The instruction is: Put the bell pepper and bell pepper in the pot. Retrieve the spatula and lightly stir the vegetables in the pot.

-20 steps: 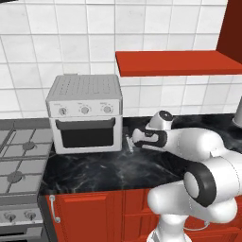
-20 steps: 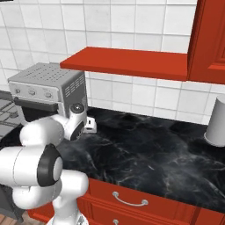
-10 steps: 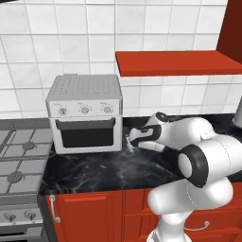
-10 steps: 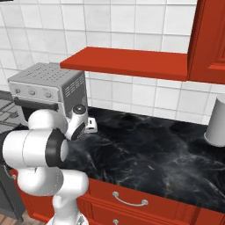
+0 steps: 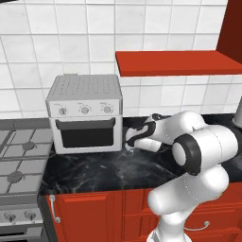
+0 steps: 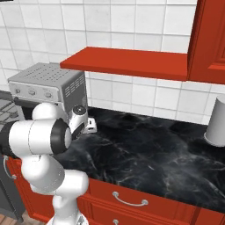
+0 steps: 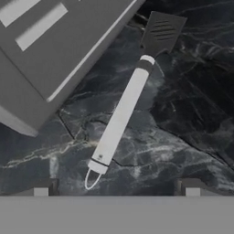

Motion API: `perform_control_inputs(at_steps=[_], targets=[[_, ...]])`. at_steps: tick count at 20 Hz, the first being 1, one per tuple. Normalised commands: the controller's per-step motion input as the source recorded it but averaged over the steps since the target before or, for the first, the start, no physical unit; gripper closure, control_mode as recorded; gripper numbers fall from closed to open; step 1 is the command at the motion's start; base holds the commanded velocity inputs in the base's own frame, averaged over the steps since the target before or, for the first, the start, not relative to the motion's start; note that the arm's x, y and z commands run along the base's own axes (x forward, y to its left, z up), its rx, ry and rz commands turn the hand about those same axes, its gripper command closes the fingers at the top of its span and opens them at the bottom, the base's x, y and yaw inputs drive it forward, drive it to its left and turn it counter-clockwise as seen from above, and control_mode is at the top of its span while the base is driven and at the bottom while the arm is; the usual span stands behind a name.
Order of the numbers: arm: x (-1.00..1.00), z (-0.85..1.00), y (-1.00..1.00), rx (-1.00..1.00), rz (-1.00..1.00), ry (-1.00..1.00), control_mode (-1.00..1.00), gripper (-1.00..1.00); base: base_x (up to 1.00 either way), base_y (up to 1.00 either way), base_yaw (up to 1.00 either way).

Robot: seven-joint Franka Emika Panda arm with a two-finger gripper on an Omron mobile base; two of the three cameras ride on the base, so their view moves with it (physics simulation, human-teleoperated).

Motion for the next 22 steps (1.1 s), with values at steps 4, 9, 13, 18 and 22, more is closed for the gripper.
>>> perform_control_inputs(at_steps=[4, 9, 13, 18, 22], targets=[[0.03, -0.18, 0.11, 0.0, 0.0, 0.0, -1.0, -1.0, 0.0, 0.0, 0.0], [0.14, -0.15, 0.09, -0.02, 0.0, -0.11, -1.0, -1.0, 0.0, 0.0, 0.0], [0.24, -0.12, 0.0, -0.01, 0.0, -0.07, -1.0, -1.0, 0.0, 0.0, 0.0], [0.08, -0.27, 0.0, -0.03, 0.0, 0.0, -1.0, -1.0, 0.0, 0.0, 0.0], [0.09, -0.17, 0.0, -0.01, 0.0, -0.03, -1.0, -1.0, 0.0, 0.0, 0.0]])
